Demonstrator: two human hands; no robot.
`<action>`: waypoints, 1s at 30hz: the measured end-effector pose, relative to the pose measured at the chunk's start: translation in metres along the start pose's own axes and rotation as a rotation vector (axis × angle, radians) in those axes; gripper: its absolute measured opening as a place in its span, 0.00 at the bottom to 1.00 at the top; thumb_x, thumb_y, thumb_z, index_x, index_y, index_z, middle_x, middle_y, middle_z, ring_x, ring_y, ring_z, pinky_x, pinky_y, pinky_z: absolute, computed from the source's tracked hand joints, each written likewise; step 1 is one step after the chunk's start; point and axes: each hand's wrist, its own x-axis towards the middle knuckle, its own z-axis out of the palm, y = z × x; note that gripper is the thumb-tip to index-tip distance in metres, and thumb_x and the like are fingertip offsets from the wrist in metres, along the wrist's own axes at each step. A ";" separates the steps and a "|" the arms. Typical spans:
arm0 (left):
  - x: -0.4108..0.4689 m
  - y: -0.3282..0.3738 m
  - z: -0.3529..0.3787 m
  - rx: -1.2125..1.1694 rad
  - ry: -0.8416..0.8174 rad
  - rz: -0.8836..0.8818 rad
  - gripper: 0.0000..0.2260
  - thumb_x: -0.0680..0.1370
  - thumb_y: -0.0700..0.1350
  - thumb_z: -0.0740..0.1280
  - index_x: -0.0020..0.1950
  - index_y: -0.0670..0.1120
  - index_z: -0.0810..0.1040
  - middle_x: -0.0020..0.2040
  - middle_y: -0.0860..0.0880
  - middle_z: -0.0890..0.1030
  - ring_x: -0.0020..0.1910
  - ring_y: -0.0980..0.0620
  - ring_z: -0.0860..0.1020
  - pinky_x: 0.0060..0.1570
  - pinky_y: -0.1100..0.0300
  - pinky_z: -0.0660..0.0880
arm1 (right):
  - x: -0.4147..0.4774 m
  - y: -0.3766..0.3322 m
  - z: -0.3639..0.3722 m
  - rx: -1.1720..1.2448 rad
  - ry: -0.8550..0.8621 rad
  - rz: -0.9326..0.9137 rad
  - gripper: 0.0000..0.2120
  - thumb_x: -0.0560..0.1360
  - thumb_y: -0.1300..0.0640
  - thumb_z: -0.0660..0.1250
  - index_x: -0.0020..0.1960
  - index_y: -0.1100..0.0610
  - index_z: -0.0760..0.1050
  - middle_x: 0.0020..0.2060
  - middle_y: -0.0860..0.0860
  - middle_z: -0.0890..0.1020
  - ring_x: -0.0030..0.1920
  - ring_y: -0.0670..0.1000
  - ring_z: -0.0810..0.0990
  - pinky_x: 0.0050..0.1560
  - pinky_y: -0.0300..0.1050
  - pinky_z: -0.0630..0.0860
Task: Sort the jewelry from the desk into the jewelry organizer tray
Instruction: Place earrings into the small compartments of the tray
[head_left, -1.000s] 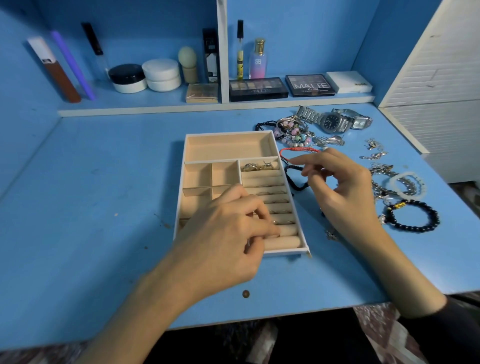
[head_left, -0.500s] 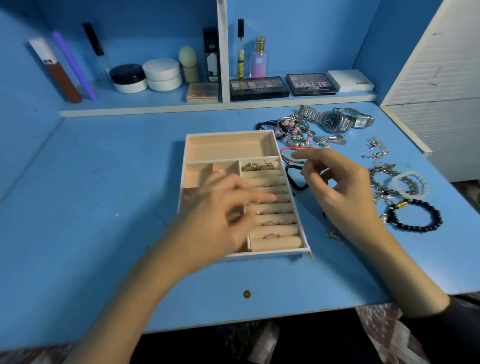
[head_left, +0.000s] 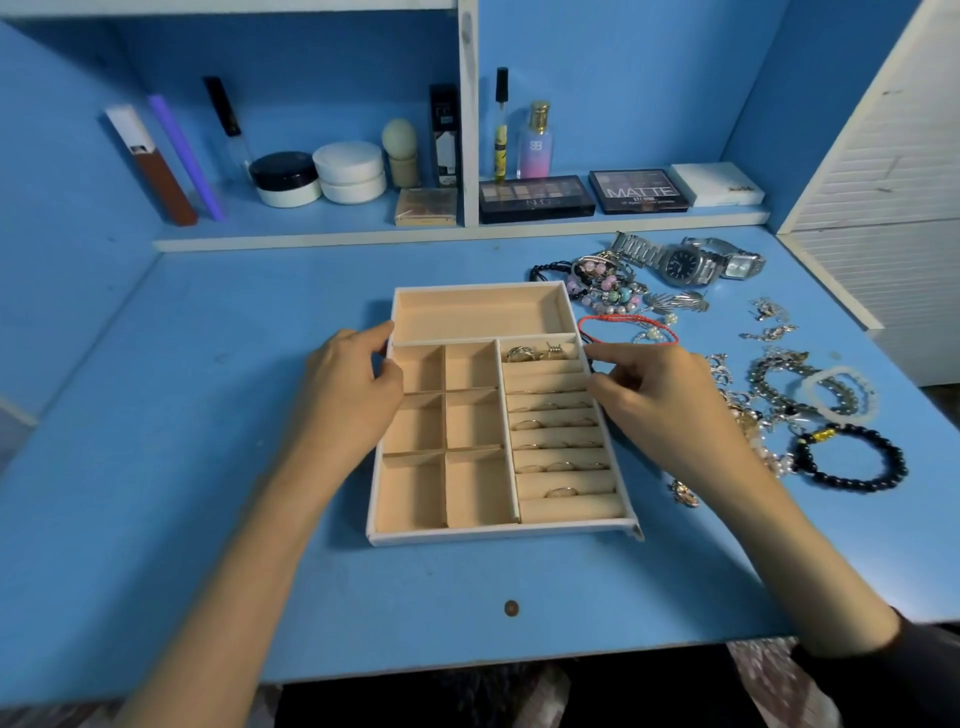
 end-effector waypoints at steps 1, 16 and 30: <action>0.000 0.000 0.000 0.008 0.003 0.002 0.16 0.76 0.37 0.58 0.62 0.46 0.76 0.47 0.43 0.76 0.33 0.49 0.68 0.37 0.59 0.63 | 0.000 0.000 0.001 -0.009 0.005 -0.003 0.10 0.71 0.63 0.62 0.48 0.68 0.77 0.34 0.68 0.77 0.31 0.47 0.62 0.29 0.40 0.58; -0.002 0.011 0.012 -0.025 -0.029 -0.001 0.19 0.77 0.40 0.59 0.68 0.47 0.71 0.53 0.47 0.74 0.44 0.49 0.71 0.41 0.65 0.62 | -0.002 0.007 -0.020 0.018 -0.057 0.016 0.13 0.75 0.56 0.65 0.58 0.52 0.78 0.28 0.58 0.77 0.23 0.44 0.65 0.27 0.32 0.65; 0.001 0.059 0.017 -0.215 0.062 0.205 0.16 0.76 0.42 0.62 0.63 0.53 0.73 0.59 0.52 0.72 0.54 0.54 0.72 0.54 0.59 0.69 | -0.016 0.005 -0.037 0.086 -0.411 0.053 0.51 0.59 0.39 0.70 0.75 0.43 0.48 0.43 0.45 0.75 0.32 0.39 0.75 0.38 0.36 0.74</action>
